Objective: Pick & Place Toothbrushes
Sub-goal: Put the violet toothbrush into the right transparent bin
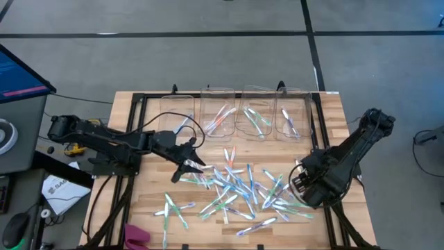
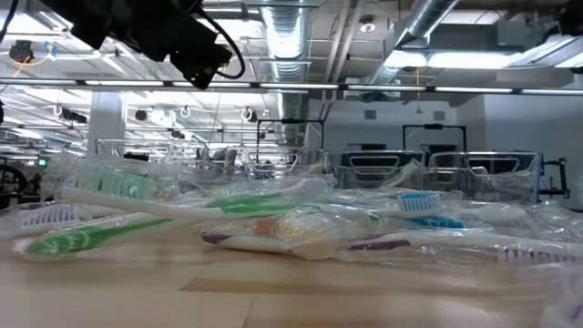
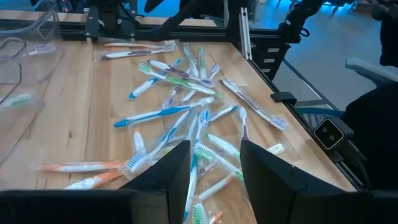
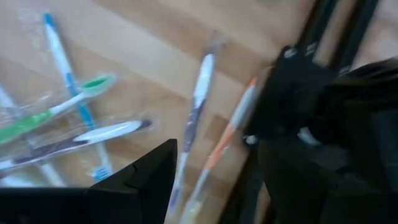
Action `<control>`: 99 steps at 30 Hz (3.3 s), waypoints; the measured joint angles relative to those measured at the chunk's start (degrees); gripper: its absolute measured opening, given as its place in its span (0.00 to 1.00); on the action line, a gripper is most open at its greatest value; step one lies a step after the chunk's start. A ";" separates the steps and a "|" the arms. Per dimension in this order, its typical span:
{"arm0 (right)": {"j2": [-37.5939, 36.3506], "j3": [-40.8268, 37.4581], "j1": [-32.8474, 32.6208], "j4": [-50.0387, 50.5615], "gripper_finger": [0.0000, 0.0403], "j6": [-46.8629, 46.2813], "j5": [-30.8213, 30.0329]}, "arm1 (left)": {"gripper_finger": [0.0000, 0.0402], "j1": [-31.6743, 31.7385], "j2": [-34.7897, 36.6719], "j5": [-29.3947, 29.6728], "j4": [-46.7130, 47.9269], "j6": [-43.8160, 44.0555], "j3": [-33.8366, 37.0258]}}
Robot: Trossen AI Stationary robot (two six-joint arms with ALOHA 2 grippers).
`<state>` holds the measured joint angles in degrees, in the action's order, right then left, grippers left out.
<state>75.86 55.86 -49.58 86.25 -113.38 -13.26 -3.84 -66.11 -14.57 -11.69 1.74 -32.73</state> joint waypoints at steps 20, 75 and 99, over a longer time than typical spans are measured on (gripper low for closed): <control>-6.17 -15.98 -4.45 -20.50 0.55 -0.59 -3.48 | 0.32 0.00 -0.02 -0.07 -2.76 0.00 1.14; 1.49 -18.04 11.80 -22.09 0.55 1.46 1.57 | 0.32 0.00 -0.04 -0.07 -4.02 0.01 2.63; 2.08 -24.08 17.96 -30.29 0.55 7.84 6.24 | 0.31 0.00 -0.04 -0.07 -4.42 0.02 2.63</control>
<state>77.94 31.78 -31.62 55.96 -105.53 -7.02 -3.84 -66.15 -14.63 -16.10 1.76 -30.11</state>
